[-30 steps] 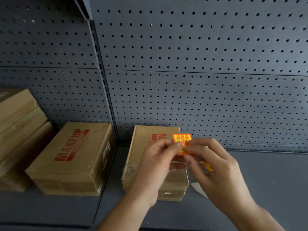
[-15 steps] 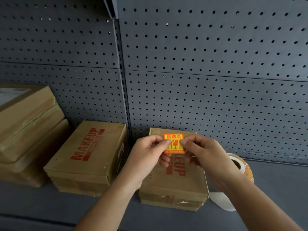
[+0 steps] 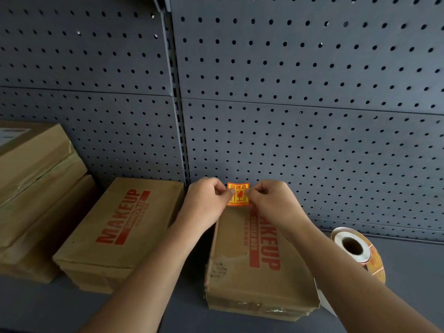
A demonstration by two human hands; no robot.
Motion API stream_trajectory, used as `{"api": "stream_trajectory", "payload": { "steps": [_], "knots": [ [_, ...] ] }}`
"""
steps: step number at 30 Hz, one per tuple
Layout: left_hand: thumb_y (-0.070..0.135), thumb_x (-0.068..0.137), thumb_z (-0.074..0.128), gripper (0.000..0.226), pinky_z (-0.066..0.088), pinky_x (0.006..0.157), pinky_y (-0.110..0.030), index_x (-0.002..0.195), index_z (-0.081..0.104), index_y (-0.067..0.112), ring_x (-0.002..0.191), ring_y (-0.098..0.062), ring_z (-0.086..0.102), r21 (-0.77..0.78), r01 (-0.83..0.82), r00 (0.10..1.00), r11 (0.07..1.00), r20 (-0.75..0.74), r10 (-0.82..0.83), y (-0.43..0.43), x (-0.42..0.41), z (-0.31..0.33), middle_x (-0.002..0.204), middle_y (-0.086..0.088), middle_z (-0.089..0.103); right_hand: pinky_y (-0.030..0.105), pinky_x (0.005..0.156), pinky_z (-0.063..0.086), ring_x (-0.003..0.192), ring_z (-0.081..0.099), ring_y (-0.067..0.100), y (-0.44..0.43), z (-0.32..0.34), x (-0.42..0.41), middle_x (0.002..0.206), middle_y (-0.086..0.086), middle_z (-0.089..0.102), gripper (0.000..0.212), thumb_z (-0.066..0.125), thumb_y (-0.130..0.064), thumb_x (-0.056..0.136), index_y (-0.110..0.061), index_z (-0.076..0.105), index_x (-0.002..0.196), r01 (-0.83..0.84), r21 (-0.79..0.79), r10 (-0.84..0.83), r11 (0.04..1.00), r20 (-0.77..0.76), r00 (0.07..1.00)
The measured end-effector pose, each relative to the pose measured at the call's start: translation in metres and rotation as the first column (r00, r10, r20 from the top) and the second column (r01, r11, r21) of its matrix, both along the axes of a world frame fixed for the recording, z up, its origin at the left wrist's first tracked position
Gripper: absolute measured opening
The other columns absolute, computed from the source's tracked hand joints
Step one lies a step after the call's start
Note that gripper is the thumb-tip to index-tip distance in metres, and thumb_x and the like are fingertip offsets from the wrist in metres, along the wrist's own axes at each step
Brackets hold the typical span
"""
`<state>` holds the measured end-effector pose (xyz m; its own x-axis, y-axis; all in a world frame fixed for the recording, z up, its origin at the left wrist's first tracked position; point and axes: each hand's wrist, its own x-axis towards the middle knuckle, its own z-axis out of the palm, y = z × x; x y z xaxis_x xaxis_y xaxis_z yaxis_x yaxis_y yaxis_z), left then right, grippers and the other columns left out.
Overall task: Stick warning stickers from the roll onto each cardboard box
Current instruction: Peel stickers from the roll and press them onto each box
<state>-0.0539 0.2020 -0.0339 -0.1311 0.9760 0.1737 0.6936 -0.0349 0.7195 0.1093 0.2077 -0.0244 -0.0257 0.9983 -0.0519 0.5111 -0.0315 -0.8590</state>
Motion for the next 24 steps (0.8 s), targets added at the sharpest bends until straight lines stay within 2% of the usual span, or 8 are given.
{"api": "stream_trajectory", "payload": {
  "steps": [3, 9, 16, 20, 24],
  "knots": [
    [0.036, 0.091, 0.071, 0.025, 0.036, 0.054, -0.016, 0.080, 0.070, 0.014, 0.067, -0.005, 0.057, -0.027, -0.011, 1.000, 1.000, -0.017, 0.011, 0.008, -0.001, -0.006, 0.077, 0.006, 0.064, 0.008, 0.040, 0.037, 0.049, 0.047, 0.008, 0.007, -0.001, -0.004, 0.065, -0.003, 0.062, 0.024, 0.061, -0.027, 0.095, -0.011, 0.068, 0.078, 0.011, 0.029, -0.014, 1.000, 0.092, 0.996],
    [0.036, 0.089, 0.072, 0.025, 0.038, 0.051, -0.023, 0.074, 0.068, 0.016, 0.062, -0.008, 0.057, -0.111, -0.011, 0.999, 0.994, -0.051, 0.006, 0.018, -0.002, -0.010, 0.068, 0.009, 0.061, 0.008, 0.038, 0.034, 0.052, 0.049, 0.008, 0.013, -0.006, -0.006, 0.070, -0.001, 0.064, 0.020, 0.060, -0.026, 0.094, -0.012, 0.066, 0.080, -0.006, 0.027, 0.002, 1.000, 0.159, 0.987],
    [0.033, 0.088, 0.072, 0.026, 0.047, 0.057, -0.028, 0.069, 0.065, 0.017, 0.067, -0.019, 0.063, -0.167, -0.027, 0.996, 0.986, -0.092, 0.012, 0.020, 0.000, -0.009, 0.070, 0.002, 0.065, 0.024, 0.052, 0.045, 0.058, 0.055, 0.013, 0.018, -0.009, -0.009, 0.073, 0.001, 0.067, 0.016, 0.062, -0.024, 0.092, -0.013, 0.068, 0.083, -0.027, 0.005, 0.026, 1.000, 0.198, 0.980],
    [0.027, 0.087, 0.069, 0.028, 0.055, 0.067, -0.041, 0.076, 0.071, 0.002, 0.076, -0.031, 0.068, -0.183, -0.013, 0.992, 0.983, -0.125, -0.010, 0.020, 0.003, -0.004, 0.078, -0.015, 0.073, 0.026, 0.052, 0.045, 0.056, 0.053, 0.013, 0.020, -0.010, -0.010, 0.068, -0.001, 0.063, 0.014, 0.061, -0.022, 0.091, -0.014, 0.067, 0.081, -0.034, 0.011, 0.030, 0.999, 0.254, 0.967],
    [0.025, 0.087, 0.068, 0.023, 0.056, 0.068, -0.040, 0.075, 0.070, 0.006, 0.077, -0.030, 0.069, -0.203, -0.033, 0.987, 0.979, -0.159, 0.000, 0.021, 0.006, -0.002, 0.081, -0.012, 0.072, 0.033, 0.058, 0.052, 0.058, 0.055, 0.018, 0.020, -0.011, -0.013, 0.070, 0.002, 0.064, 0.015, 0.060, -0.023, 0.091, -0.013, 0.064, 0.080, -0.027, 0.022, 0.019, 0.999, 0.294, 0.956]
  ]
}}
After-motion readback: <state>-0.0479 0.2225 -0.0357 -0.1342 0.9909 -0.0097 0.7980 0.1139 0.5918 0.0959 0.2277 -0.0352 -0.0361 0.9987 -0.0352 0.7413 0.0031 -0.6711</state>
